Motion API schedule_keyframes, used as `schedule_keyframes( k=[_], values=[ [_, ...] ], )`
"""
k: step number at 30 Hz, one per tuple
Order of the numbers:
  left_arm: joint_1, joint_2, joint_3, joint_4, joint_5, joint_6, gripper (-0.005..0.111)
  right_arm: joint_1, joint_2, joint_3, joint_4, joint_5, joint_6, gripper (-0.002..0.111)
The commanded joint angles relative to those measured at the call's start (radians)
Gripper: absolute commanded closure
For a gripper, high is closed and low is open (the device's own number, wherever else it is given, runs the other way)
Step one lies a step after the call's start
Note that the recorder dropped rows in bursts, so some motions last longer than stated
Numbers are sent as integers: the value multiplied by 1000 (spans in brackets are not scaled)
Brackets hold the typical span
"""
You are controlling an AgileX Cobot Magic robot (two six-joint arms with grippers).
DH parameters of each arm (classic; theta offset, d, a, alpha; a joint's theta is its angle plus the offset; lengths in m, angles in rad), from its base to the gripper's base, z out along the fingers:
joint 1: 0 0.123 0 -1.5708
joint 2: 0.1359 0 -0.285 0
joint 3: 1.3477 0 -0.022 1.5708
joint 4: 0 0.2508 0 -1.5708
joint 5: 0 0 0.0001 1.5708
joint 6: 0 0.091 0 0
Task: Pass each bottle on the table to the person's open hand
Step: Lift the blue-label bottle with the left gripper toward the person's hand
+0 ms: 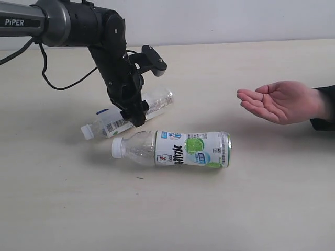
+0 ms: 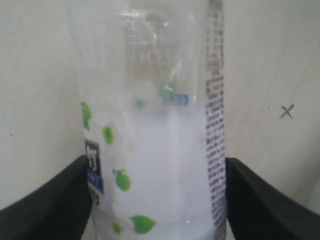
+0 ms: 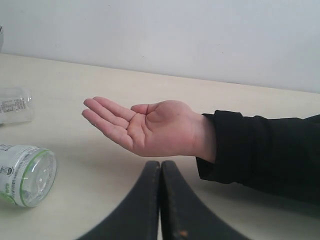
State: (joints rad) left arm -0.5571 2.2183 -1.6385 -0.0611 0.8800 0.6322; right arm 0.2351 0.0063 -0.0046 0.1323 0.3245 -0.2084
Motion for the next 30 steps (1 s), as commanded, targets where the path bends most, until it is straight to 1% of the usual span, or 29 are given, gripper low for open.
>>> schedule_keyframes(
  k=[1, 7, 10, 13, 15, 18, 23, 26, 29, 30],
  values=[
    [-1, -2, -3, 6, 0, -14, 106, -3, -6, 5, 0, -12, -3, 108],
    [-1, -46, -19, 4, 4, -104, 106, -3, -6, 5, 0, -12, -3, 108],
    [-3, -85, -31, -5, 4, -180, 106, -3, -6, 5, 0, -12, -3, 108],
    [-3, -130, -43, -24, 0, -292, 106, -3, -6, 5, 0, -12, -3, 108],
    [-3, -160, -44, -51, 0, -328, 106, -3, -6, 5, 0, -12, -3, 108],
    [-3, -206, -44, -168, 0, -330, 106, -3, -6, 5, 0, -12, -3, 108],
    [-3, -247, -44, -472, 11, -330, 106, -3, -6, 5, 0, -12, -3, 108],
    [-8, -254, -44, -630, 24, -330, 106, -3, -6, 5, 0, -12, -3, 108],
    [-40, -256, -44, -713, 26, -330, 106, -3, -6, 5, 0, -12, -3, 108],
    [-74, -256, -44, -736, 3, -330, 106, -3, -6, 5, 0, -12, -3, 108]
  ],
)
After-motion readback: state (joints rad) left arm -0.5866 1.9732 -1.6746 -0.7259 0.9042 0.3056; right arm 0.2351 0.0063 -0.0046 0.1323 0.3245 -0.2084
